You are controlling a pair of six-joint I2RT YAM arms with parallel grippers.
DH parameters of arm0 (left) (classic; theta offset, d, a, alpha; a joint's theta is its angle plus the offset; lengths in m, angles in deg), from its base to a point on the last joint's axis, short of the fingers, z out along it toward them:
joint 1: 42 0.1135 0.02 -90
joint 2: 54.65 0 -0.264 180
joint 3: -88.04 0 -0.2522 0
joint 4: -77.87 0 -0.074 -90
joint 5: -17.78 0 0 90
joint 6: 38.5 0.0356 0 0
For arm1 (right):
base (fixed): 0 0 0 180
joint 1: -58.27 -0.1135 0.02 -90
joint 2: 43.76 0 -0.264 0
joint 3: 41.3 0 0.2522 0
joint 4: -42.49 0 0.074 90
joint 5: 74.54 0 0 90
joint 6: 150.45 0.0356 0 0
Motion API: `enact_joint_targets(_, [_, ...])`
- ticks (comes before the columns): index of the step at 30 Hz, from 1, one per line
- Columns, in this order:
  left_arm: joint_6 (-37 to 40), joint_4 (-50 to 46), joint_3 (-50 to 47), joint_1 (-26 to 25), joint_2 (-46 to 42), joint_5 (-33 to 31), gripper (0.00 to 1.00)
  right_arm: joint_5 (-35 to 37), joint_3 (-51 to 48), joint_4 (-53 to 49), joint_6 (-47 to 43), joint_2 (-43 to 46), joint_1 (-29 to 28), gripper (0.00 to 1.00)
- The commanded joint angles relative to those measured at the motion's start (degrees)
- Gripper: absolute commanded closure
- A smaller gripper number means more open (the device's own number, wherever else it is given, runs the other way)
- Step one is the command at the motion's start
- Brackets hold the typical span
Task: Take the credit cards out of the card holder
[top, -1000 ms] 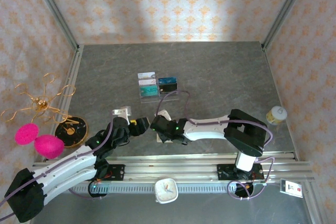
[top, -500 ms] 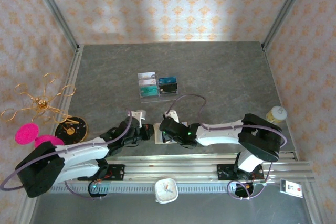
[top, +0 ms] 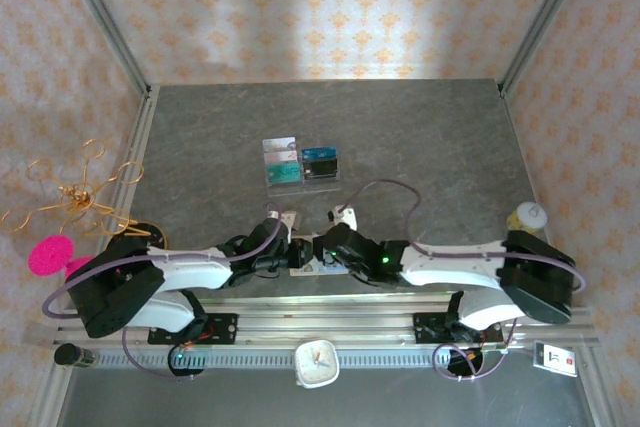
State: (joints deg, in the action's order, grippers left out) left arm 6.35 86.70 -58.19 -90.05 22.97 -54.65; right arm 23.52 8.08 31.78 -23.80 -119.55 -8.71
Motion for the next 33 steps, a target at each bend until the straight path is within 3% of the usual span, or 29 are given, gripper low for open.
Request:
enact_joint_targets(1, [0.43, 2.25, 3.65, -1.31, 3.21, 3.28, 0.83, 6.58, -1.45, -4.2, 2.47, 4.44, -0.19, 0.67])
enact_joint_targets(8, [-2.57, 7.72, 8.05, -3.32, 9.77, 7.84, 0.78, 8.92, -4.02, -7.01, 5.83, 9.87, -0.24, 0.68])
enact_joint_targets(11, [-3.83, 9.24, 7.59, -3.28, 7.41, 7.03, 0.71, 9.06, -3.98, -7.87, 5.8, 10.7, -0.1, 0.69])
enact_joint_targets(15, [-3.55, 4.34, 5.74, -3.28, -1.5, 1.44, 0.69, 8.41, -3.1, -8.04, 4.1, 10.99, 0.28, 0.71])
enact_joint_targets(19, [-2.86, -4.62, 2.22, -1.99, -12.3, -6.69, 0.69, 0.33, -1.85, -3.33, -0.88, 9.66, 1.48, 0.75])
enact_joint_targets(22, [-2.21, -8.37, -0.68, 2.57, -15.25, -4.77, 0.77, -8.57, 1.45, -1.83, -2.97, 3.93, 3.07, 0.76])
enact_joint_targets(28, [-0.17, -4.9, -4.59, 5.69, -13.5, -1.9, 0.83, -19.74, 7.09, -1.01, -3.98, -7.66, 4.09, 0.81])
enact_joint_targets(33, [1.89, -3.91, -3.53, 5.7, -7.53, -0.64, 0.88, -22.74, 7.77, -1.42, 0.1, -13.23, 6.45, 0.84])
